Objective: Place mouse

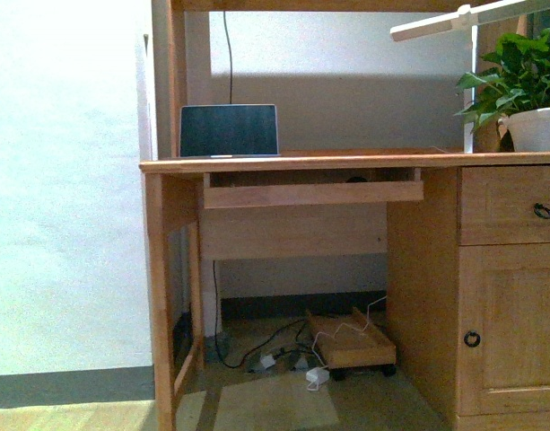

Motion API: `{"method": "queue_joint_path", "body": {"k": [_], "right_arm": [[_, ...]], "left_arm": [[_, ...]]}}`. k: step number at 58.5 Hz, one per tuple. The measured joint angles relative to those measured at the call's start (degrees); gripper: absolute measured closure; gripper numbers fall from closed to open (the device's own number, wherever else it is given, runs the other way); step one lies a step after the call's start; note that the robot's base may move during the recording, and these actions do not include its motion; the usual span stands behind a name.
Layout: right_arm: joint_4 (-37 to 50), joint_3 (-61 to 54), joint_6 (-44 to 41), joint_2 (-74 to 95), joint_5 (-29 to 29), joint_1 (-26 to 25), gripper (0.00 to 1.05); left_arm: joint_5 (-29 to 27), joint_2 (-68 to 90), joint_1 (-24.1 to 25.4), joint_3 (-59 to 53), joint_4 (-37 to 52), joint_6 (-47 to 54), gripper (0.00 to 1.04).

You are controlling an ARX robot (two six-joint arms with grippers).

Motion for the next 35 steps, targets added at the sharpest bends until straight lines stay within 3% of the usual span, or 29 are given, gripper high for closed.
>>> {"method": "queue_joint_path", "body": {"k": [35], "right_arm": [[0.00, 0.00, 0.00, 0.00, 0.00, 0.00, 0.07]], "left_arm": [[0.02, 0.00, 0.00, 0.00, -0.02, 0.00, 0.08]]}}
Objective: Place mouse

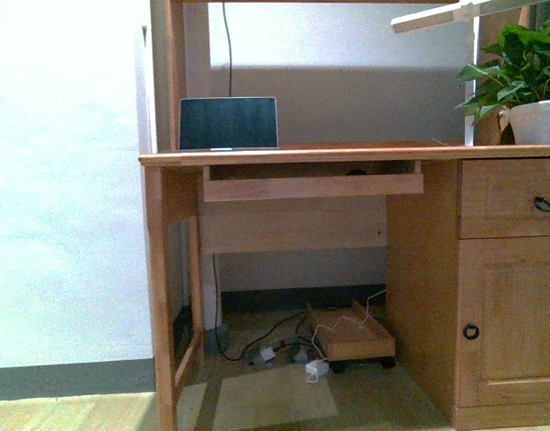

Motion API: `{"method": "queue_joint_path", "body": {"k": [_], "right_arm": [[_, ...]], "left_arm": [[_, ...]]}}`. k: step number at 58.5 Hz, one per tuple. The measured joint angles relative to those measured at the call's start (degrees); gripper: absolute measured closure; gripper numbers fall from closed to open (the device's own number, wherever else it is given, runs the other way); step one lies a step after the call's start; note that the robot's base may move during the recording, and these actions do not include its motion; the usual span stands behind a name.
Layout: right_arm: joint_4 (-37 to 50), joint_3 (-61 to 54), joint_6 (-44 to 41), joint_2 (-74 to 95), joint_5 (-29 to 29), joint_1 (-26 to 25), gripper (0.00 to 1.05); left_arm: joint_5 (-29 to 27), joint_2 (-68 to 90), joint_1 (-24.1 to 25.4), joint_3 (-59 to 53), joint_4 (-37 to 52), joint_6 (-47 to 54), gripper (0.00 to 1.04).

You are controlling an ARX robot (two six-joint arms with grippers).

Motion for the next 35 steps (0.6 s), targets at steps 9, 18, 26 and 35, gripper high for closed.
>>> {"method": "queue_joint_path", "body": {"k": [9, 18, 26, 35], "right_arm": [[0.00, 0.00, 0.00, 0.00, 0.00, 0.00, 0.07], [0.00, 0.00, 0.00, 0.00, 0.00, 0.00, 0.07], [0.00, 0.00, 0.02, 0.00, -0.02, 0.00, 0.07], [0.00, 0.00, 0.00, 0.00, -0.02, 0.00, 0.07]], "left_arm": [[-0.02, 0.00, 0.00, 0.00, 0.00, 0.00, 0.08], [0.00, 0.00, 0.00, 0.00, 0.02, 0.00, 0.08], [-0.02, 0.00, 0.00, 0.00, 0.02, 0.00, 0.08], [-0.02, 0.00, -0.02, 0.00, 0.02, 0.00, 0.08]]}}
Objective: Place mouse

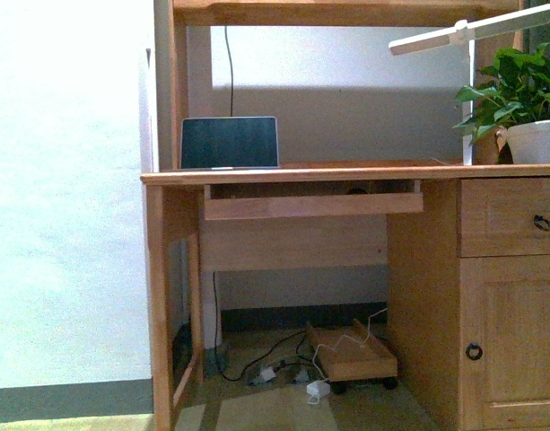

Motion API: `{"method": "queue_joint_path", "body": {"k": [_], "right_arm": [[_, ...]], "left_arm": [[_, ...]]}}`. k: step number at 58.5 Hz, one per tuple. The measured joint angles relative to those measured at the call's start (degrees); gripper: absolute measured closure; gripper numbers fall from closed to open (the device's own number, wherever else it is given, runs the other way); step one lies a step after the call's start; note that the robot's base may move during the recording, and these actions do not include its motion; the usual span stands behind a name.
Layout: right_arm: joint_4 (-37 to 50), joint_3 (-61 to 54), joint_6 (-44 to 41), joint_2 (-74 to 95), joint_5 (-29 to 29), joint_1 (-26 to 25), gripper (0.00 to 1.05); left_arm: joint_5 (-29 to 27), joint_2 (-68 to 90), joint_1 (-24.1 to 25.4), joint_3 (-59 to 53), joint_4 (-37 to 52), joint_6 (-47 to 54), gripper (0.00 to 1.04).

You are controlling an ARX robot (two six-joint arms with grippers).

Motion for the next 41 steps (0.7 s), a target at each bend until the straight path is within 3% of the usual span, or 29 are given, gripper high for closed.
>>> {"method": "queue_joint_path", "body": {"k": [41], "right_arm": [[0.00, 0.00, 0.00, 0.00, 0.00, 0.00, 0.07]], "left_arm": [[0.02, 0.00, 0.02, 0.00, 0.00, 0.00, 0.08]]}}
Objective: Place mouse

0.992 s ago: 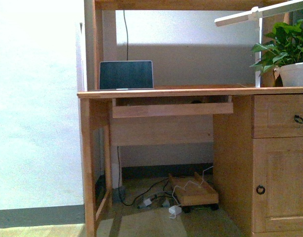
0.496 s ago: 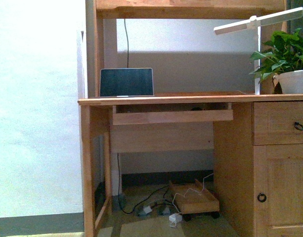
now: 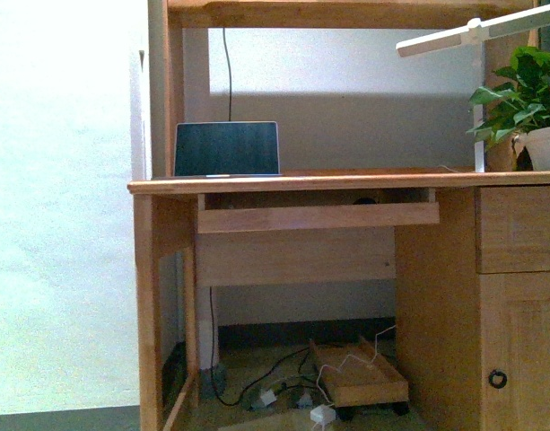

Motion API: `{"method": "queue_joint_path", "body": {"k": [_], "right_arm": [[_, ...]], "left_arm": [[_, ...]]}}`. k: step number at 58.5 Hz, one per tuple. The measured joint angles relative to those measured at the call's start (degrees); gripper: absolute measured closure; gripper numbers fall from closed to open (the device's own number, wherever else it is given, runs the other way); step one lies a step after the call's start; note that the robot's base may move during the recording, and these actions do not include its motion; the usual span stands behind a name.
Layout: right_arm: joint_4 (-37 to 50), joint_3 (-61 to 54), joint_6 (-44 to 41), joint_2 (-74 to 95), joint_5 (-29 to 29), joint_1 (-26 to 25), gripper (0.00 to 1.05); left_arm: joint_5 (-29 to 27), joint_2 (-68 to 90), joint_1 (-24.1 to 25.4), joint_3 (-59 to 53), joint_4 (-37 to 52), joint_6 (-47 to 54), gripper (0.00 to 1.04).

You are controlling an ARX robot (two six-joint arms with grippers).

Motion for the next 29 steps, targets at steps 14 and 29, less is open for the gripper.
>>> {"method": "queue_joint_path", "body": {"k": [14, 29], "right_arm": [[0.00, 0.00, 0.00, 0.00, 0.02, 0.00, 0.07], [0.00, 0.00, 0.00, 0.00, 0.00, 0.00, 0.07]], "left_arm": [[0.00, 0.00, 0.00, 0.00, 0.00, 0.00, 0.08], [0.02, 0.00, 0.00, 0.00, 0.00, 0.00, 0.08]]}}
